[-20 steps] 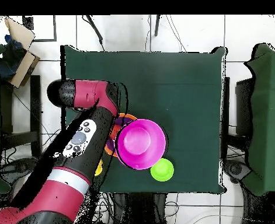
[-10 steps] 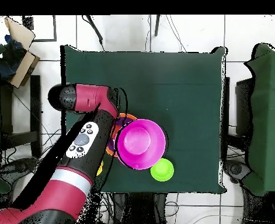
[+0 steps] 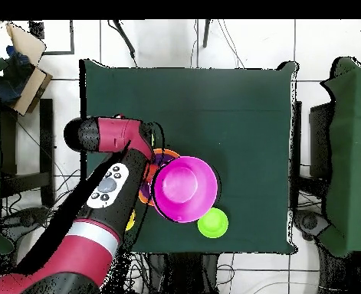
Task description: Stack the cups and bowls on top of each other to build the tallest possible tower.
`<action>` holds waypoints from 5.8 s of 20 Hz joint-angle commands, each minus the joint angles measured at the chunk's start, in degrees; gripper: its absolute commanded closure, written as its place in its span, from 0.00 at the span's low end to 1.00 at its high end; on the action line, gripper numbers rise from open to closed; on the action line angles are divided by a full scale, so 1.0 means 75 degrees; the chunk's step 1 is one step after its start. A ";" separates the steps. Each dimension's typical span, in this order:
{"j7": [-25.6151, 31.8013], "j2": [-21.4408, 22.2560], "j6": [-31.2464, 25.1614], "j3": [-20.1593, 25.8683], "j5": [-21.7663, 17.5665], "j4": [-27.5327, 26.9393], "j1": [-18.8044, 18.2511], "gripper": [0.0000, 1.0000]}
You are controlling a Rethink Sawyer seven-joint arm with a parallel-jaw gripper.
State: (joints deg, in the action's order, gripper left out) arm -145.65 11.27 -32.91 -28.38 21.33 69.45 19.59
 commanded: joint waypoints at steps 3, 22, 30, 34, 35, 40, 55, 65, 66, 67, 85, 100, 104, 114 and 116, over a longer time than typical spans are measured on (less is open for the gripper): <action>-0.0222 -0.0309 -0.0196 0.0836 -0.0597 0.0660 0.0286 0.00; -0.0073 -0.0485 0.0401 0.1183 -0.0607 0.0949 0.0238 0.00; -0.0059 -0.0663 0.0890 0.1290 -0.0622 0.0938 0.0255 0.00; 0.0142 -0.0636 0.1077 0.1580 -0.0612 0.1028 0.0082 0.00; 0.0174 -0.0627 0.1165 0.1665 -0.0604 0.1053 0.0035 0.00; 0.0340 -0.0601 0.1404 0.1824 -0.0700 0.0979 -0.0093 0.00; 0.0398 0.0676 -0.0567 0.1977 -0.0752 0.0314 -0.0524 1.00; 0.0785 0.1985 -0.2905 0.2444 -0.0607 -0.0317 -0.1168 1.00; 0.0780 0.2023 -0.2999 0.2452 -0.0626 -0.0375 -0.1195 1.00; 0.0777 0.2072 -0.3167 0.2472 -0.0630 -0.0466 -0.1251 1.00; 0.1602 0.4861 -0.2907 0.1997 -0.1586 0.2503 -0.1319 1.00; 0.1498 0.5681 -0.1923 0.2097 -0.2617 0.3875 -0.1564 1.00; 0.1362 0.5563 -0.1375 0.2182 -0.2958 0.4118 -0.1702 1.00; 0.1530 0.5638 -0.0722 0.2485 -0.3747 0.4482 -0.2111 1.00; 0.1517 0.5657 -0.0644 0.2543 -0.3871 0.4525 -0.2181 1.00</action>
State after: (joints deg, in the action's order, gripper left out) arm -145.65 54.70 -40.33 -15.98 -1.92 96.78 4.80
